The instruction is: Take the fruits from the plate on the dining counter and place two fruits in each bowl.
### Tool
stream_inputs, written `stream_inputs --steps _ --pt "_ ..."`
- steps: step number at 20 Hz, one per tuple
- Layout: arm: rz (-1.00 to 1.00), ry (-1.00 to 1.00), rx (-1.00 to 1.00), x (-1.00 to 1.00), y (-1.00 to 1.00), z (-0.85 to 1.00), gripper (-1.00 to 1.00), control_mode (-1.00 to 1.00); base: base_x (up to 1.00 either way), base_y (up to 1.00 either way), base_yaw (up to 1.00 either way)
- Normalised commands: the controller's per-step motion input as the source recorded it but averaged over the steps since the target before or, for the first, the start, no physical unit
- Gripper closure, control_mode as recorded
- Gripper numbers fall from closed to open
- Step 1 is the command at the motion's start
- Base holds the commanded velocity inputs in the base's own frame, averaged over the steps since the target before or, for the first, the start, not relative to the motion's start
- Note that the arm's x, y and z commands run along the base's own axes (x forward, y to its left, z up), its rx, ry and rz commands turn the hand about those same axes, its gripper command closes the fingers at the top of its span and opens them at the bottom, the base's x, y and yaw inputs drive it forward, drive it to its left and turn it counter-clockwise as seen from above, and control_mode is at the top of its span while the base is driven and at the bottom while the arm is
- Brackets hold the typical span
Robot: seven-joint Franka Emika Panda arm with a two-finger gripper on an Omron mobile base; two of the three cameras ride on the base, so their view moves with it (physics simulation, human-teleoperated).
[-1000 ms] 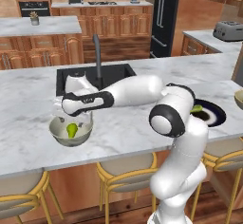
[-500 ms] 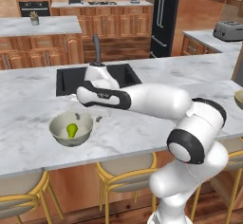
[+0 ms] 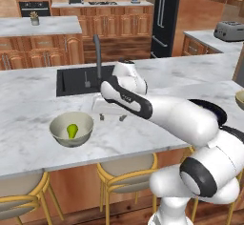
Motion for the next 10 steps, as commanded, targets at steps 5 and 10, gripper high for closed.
stream_inputs --steps 5,10 --pt "-0.15 -0.2 -0.13 -0.03 -0.81 0.0 -1.0 -1.0 0.0 0.0 0.0" --pt "-0.2 -0.14 -0.16 0.0 -0.88 0.0 -1.0 -1.0 0.0 0.0 0.0"
